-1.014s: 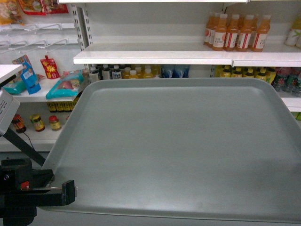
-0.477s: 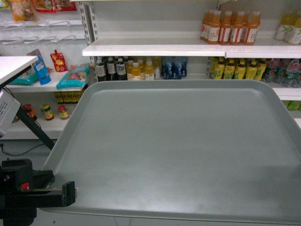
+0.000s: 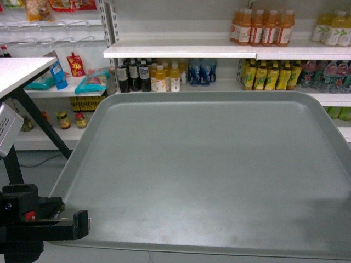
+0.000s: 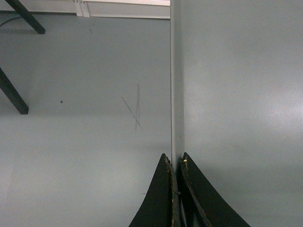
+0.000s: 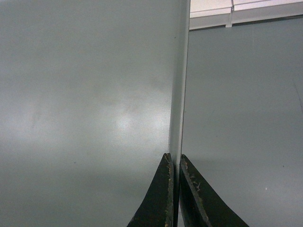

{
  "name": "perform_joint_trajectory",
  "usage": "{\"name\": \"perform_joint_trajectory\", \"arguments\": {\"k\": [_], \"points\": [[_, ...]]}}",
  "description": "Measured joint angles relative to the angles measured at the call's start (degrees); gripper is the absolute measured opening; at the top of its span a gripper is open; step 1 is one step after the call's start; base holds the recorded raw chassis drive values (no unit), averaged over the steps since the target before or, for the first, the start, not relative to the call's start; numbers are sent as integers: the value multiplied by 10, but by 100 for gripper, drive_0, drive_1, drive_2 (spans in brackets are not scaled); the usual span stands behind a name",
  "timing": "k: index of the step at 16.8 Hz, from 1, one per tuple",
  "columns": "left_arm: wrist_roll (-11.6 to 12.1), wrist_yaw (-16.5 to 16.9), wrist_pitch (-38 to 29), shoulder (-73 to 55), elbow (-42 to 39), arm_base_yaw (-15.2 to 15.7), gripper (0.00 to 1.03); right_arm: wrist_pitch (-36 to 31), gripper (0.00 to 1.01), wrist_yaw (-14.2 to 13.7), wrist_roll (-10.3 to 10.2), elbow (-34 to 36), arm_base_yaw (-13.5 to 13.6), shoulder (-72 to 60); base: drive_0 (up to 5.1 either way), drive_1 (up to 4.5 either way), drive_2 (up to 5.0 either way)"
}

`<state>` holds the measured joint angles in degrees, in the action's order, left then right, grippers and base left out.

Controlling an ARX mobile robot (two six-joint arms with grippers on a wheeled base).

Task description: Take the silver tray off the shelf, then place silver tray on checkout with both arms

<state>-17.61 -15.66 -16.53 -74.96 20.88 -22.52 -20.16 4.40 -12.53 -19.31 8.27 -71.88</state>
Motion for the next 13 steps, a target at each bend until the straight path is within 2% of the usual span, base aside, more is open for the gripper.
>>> {"name": "perform_joint_trajectory", "arguments": {"k": [6, 13], "points": [[0, 0, -1, 2, -1, 0, 2, 0, 2, 0, 0, 1, 0, 3, 5, -426, 437], [0, 0, 0, 0, -1, 0, 2, 1, 2, 0, 0, 1, 0, 2, -483, 233, 285]]}}
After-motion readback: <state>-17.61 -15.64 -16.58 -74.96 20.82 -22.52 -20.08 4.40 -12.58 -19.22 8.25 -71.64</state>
